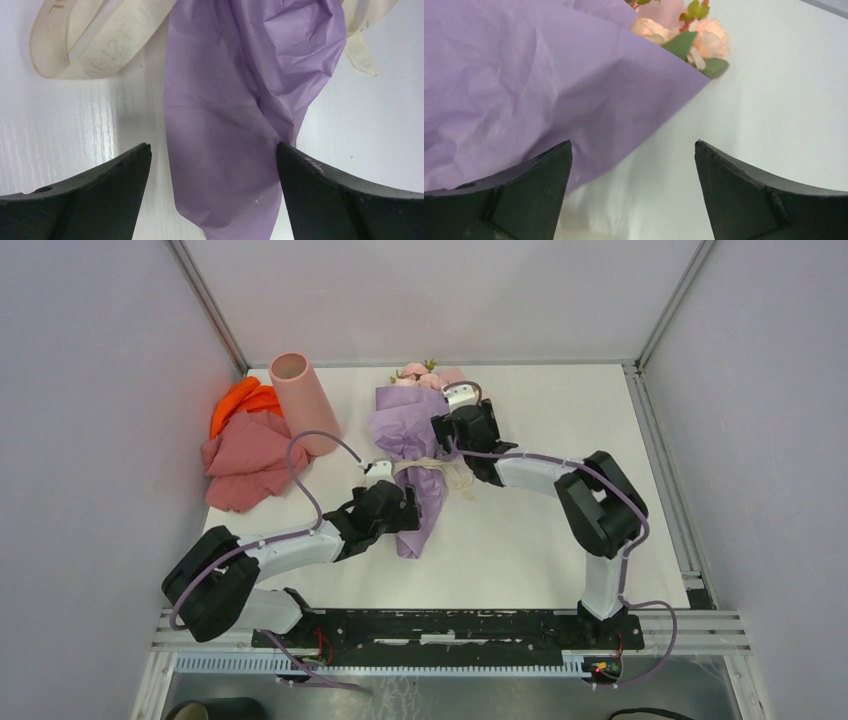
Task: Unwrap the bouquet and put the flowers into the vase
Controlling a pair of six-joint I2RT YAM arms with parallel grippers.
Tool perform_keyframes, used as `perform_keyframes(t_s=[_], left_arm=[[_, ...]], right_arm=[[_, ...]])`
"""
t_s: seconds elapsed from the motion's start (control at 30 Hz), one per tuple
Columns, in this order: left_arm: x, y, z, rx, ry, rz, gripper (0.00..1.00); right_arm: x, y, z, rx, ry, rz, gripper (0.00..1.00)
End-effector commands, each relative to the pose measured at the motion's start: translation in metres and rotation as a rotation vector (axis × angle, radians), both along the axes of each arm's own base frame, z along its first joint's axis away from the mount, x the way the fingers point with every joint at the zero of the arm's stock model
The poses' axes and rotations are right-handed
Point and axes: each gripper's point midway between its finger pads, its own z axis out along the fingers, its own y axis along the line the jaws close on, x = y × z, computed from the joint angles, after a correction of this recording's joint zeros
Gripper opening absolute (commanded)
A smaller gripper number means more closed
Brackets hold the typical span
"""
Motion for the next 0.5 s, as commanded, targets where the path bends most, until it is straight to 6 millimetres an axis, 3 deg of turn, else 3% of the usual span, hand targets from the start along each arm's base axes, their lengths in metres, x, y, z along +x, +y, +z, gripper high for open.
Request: perform_keyframes(t_s=[0.0, 0.1, 0.17, 0.27, 0.33, 0.47], left_arm=[[0.02, -0.012, 0.044, -0.069, -0.114, 0.037, 1.0], [0.032, 0.006, 0.089, -0.04, -0.23, 0.103, 1.0], [0.038, 0.014, 0.121, -0.041, -0.311, 0.13, 1.0], [0.051, 0.028, 0.155, -0.035, -0.391, 0.199, 1.0], [0.061, 0.035, 0.165, -0.037, -0.4, 0.238, 1.0], [0.094, 0.029, 0.177, -0.119, -0.411, 0.218, 1.0]], right_arm=[[-0.02, -0.027, 0.102, 0.127, -0.232, -0.032, 0.96], [-0.054, -0.041, 0.13, 0.235, -0.32, 0.009, 0.91], [-0.073, -0.049, 0.128, 0.255, -0.321, 0.031, 0.89], [-0.094, -0.059, 0.104, 0.211, -0.265, 0.069, 0.89], [-0.106, -0.06, 0.082, 0.166, -0.222, 0.118, 0.89], [-0.124, -0.054, 0.036, 0.129, -0.105, 0.204, 0.91]])
